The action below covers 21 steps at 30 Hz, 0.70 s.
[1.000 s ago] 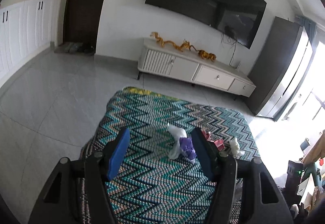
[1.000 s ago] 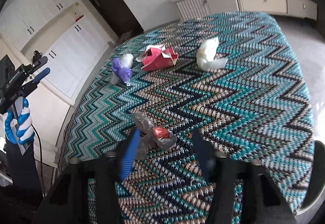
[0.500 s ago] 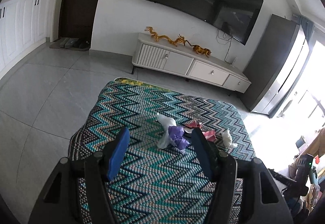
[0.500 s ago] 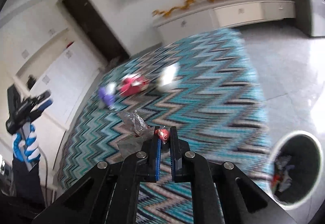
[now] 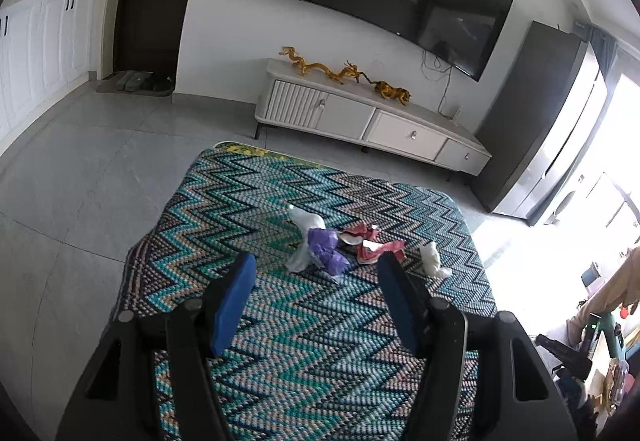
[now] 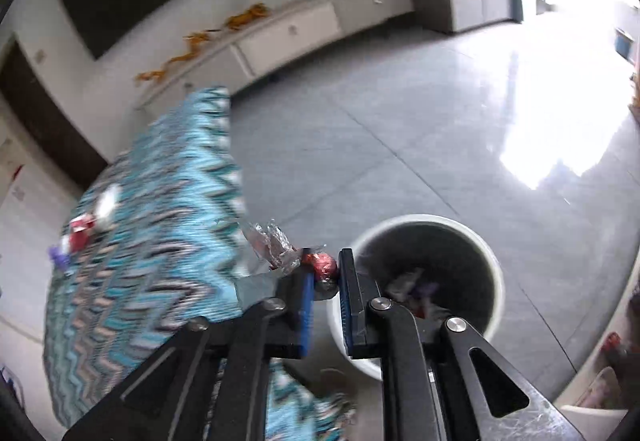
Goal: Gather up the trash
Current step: 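Drop the clear plastic piece from the right tool into the trash bin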
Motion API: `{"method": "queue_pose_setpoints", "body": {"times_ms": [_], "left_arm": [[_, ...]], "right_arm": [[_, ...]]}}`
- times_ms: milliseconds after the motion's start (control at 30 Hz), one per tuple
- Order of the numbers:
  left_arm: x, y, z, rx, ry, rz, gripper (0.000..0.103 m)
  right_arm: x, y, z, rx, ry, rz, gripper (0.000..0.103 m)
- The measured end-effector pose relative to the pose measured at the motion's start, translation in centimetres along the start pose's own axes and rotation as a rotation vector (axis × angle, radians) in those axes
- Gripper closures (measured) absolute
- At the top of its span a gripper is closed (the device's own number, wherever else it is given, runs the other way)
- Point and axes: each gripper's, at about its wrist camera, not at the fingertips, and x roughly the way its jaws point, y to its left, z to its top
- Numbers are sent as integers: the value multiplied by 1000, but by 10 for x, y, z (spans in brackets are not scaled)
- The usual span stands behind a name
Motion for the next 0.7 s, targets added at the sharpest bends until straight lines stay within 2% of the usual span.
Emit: {"method": "queue_pose_setpoints", "body": {"times_ms": [33,67,133,300,500,700], "left_arm": [[0,-4,0,6,2,-4,41],[0,-8,0,11,3,-6,41],[-3,-15,0,28,2,-6,41],[-22,-24,5,44,-37,-13,41],[-91,-32,16,68,-173,-31,41],[-186,-36,35,132,-331,7,41]], "right_arm": [[5,-6,1,2,4,-20,56],[8,-10,2,4,6,-35,53],[11,-18,3,21,12,-42,52],[-10,-10,1,37,-21,20,52],[-87,19,15,-38,-161,118,52],[-187,56,31,-155,-308,206,52]]}}
